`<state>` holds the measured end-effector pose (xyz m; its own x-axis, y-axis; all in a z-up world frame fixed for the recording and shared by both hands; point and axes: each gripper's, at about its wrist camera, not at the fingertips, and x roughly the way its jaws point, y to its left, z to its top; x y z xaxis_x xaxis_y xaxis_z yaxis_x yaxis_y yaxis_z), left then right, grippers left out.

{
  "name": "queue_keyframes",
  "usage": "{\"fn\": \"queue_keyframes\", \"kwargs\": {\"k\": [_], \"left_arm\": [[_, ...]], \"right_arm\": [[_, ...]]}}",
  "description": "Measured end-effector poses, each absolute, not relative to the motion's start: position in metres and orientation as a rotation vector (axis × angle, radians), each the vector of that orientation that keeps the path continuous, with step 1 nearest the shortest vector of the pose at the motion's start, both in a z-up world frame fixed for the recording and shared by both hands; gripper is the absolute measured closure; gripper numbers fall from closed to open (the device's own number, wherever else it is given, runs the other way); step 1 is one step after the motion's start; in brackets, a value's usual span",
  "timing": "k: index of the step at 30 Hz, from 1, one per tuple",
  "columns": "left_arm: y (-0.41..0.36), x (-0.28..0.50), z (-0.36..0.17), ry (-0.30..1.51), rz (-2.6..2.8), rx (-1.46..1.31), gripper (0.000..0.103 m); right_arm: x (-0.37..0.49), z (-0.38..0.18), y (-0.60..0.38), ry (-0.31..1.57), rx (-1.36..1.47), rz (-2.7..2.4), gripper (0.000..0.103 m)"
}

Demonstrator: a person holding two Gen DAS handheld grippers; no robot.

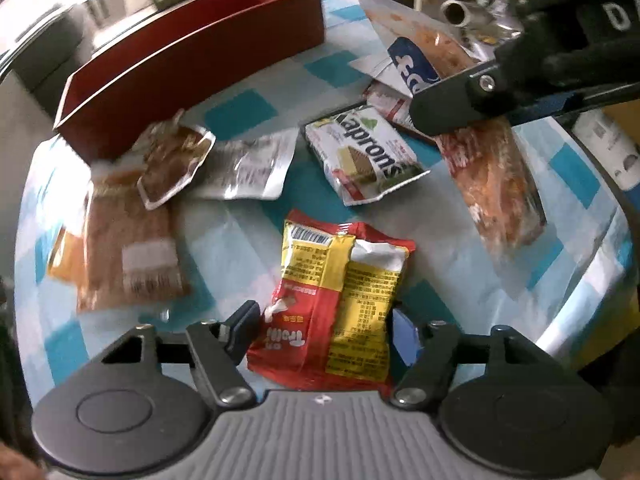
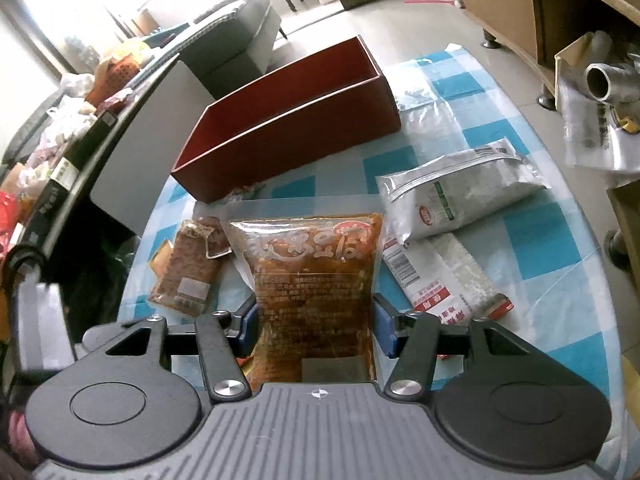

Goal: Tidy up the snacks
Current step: 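Grasp the red-and-yellow chip bag with the left tool while right lifts its bag, then carry both bags into the red box and open both tools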

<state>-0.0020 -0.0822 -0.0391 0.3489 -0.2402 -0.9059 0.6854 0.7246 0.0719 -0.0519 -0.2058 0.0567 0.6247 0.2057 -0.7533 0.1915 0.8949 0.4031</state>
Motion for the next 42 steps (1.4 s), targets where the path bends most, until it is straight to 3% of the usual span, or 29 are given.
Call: {"fn": "queue_keyframes", "kwargs": {"k": [6,16,24,42], "left_arm": [[-0.069,-0.006,-0.021,1.095,-0.518,0.343,0.045],[-0.029,-0.003,0.033,0.998,-0.368,0.104,0.046],[-0.019,0.047,0.051,0.907,-0.367,0.026,0.046],[-0.040,0.182,0.067,0.773,-0.294,-0.041,0.046]], "right_arm": [[-0.047,0.057,-0.200,0.915,0.465,-0.013,0.040],[-0.035,0.065,-0.171,0.901,0.425,0.003,0.040],[-0.014,0.082,-0.165,0.855,0.398,0.003,0.041],[0.119,0.103,-0.185,0.730,0.385,-0.042,0.042]]}}
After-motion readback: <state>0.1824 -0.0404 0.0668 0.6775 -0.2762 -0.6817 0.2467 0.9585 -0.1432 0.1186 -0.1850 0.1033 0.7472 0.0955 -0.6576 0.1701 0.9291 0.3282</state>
